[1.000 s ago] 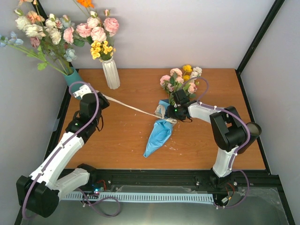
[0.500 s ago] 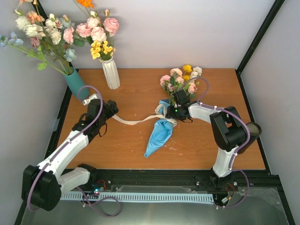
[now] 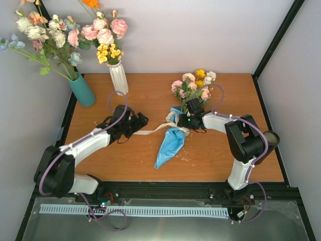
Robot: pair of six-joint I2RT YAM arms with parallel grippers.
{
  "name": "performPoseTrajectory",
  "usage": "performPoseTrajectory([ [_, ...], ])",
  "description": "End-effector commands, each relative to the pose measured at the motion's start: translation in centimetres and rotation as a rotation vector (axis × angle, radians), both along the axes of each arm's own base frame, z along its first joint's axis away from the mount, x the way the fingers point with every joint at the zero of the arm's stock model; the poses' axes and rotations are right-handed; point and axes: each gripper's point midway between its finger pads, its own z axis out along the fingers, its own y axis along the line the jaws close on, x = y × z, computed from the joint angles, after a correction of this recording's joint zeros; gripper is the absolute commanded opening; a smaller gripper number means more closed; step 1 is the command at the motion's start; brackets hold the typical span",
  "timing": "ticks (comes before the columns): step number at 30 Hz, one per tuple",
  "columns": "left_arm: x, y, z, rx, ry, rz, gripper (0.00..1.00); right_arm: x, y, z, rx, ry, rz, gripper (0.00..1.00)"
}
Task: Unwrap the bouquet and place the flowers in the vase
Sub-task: Untie the ribbon from the wrapping paper.
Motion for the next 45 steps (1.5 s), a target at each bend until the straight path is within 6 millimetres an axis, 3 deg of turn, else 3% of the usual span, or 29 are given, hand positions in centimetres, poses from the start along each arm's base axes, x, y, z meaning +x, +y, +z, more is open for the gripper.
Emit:
performPoseTrajectory([
  [1,2.0,-5.0,1.3,-0.105,-0.03,-0.14,0.94,-1.7,-1.9,-1.8,-0.069,0.052,-0.009,0.54],
  [12,1.9,-11.1,-1.4,-0.37,0.18,-0.111,0.92,-1.8,-1.8,-1.7,-0.056,0.027,0.0,0.55],
  [20,1.9,-12.4,-3.3,-0.526,0.265,-0.021,0.93,-1.9,-1.8,-1.5,-0.048,0.018,0.002,0.56],
  [26,2.9,-13.3,-3.4,-0.58,0.282,0.013,0.92,-1.9,-1.8,-1.5,-0.044,0.013,0.004,0.56],
  [31,3.7,-13.7,-3.4,-0.595,0.274,0.025,0.86,-2.0,-1.8,-1.6,-0.043,0.011,0.005,0.56],
  [33,4.0,-13.6,-3.8,-0.59,0.267,0.04,0.81,-2.0,-1.8,-1.5,-0.041,0.011,0.005,0.56],
  [35,4.3,-13.8,-4.7,-0.588,0.271,0.04,0.7,-2.0,-1.8,-1.5,-0.041,0.009,0.005,0.56],
  [42,5.1,-13.8,-4.4,-0.594,0.204,0.036,0.06,-2.0,-1.9,-1.5,-0.035,0.006,0.007,0.56],
  [43,5.3,-13.5,-4.1,-0.586,0.191,0.044,0.01,-2.0,-1.9,-1.5,-0.034,0.005,0.006,0.56],
  [45,5.5,-13.2,-3.6,-0.563,0.168,0.056,0.0,-2.0,-1.8,-1.5,-0.033,0.006,0.007,0.56],
])
